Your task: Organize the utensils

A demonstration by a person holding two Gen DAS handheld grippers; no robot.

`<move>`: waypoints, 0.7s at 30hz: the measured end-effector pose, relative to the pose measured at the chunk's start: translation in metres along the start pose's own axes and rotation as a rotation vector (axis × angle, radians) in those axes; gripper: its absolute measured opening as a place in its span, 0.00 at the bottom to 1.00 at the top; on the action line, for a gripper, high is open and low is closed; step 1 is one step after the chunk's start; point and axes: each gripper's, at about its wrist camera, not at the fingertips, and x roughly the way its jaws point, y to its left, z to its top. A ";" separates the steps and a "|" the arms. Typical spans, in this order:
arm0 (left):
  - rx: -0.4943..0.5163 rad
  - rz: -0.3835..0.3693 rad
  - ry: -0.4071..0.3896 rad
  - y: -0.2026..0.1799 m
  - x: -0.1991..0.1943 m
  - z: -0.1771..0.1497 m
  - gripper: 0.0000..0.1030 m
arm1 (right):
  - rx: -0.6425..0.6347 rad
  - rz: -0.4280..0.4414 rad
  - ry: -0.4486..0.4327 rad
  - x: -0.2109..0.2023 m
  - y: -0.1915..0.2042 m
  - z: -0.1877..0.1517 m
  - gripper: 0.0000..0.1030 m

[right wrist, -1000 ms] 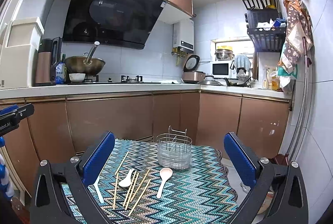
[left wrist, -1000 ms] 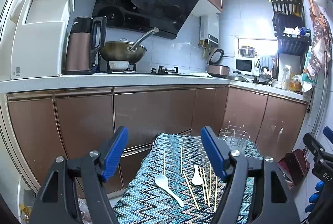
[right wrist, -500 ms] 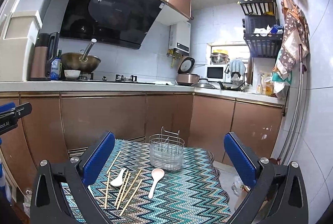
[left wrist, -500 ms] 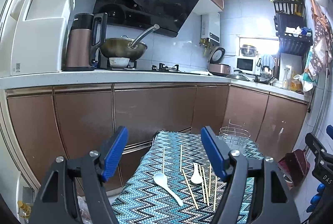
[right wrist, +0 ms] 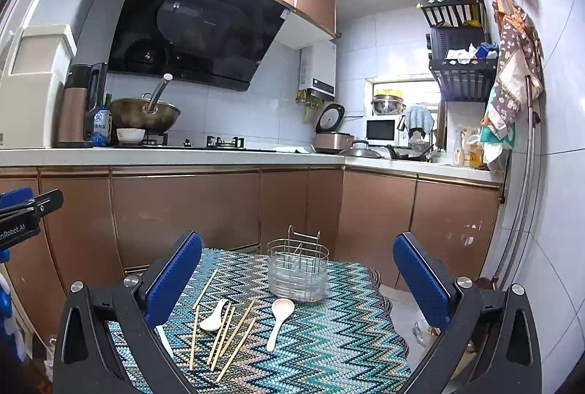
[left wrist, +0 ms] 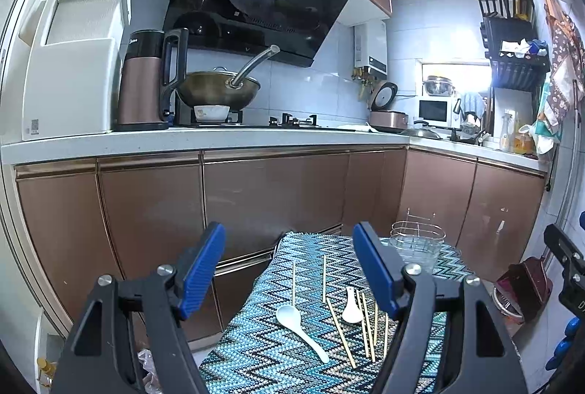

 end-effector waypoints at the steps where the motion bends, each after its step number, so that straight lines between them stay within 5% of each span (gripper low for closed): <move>1: 0.002 0.004 -0.003 -0.001 0.000 0.000 0.69 | 0.003 0.002 0.000 0.001 0.000 0.000 1.00; 21: 0.065 0.016 0.015 -0.015 0.018 -0.003 0.69 | 0.056 0.034 -0.012 0.015 -0.013 -0.005 1.00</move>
